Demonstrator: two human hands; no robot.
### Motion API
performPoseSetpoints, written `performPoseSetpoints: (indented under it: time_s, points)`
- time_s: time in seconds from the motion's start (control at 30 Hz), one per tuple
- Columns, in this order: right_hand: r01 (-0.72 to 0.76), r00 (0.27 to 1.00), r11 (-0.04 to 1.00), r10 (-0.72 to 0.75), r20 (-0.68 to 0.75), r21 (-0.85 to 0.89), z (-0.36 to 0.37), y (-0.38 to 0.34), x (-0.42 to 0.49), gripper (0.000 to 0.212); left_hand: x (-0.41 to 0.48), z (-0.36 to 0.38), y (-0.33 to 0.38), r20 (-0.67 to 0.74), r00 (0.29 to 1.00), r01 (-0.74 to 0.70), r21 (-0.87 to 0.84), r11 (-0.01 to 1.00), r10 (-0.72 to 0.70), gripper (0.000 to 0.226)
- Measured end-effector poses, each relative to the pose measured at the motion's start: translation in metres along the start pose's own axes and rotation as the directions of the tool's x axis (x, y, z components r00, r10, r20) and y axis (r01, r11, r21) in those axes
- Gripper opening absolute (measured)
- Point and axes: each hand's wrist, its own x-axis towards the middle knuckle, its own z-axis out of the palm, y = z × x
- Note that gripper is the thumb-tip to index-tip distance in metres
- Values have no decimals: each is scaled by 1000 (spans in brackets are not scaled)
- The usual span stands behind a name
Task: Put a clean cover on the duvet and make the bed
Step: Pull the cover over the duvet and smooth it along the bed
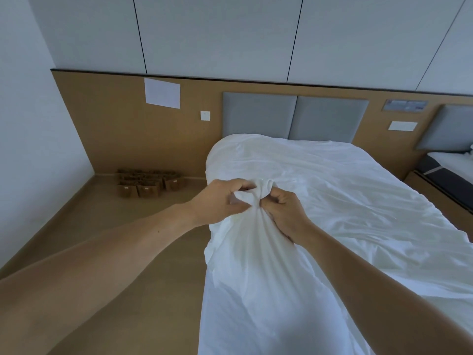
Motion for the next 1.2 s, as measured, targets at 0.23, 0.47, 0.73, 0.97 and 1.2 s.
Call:
performPoseSetpoints:
  time_s: [0.23, 0.47, 0.73, 0.97, 1.2]
  points:
    - [19, 1000, 999, -20, -25, -40, -3, -6, -11, 24, -2, 12, 3, 138, 990, -12, 271, 963, -26, 26]
    - [164, 863, 815, -392, -319, -556, -27, 17, -39, 45, 20, 0, 31, -9, 992, -108, 456, 883, 126, 28]
    - [-135, 944, 718, -116, -309, -682, -25, 23, -65, 137, 71, -47, 71, -296, 955, 101, 404, 909, 25, 39]
    - [-303, 856, 545, -206, -474, -782, -107, -25, -17, 51, 52, -69, 62, -81, 926, -234, 643, 730, 368, 21]
    - [-62, 911, 633, -279, -302, -772, -136, -37, 2, 98, 58, -61, 64, -120, 783, -420, 622, 661, 611, 20]
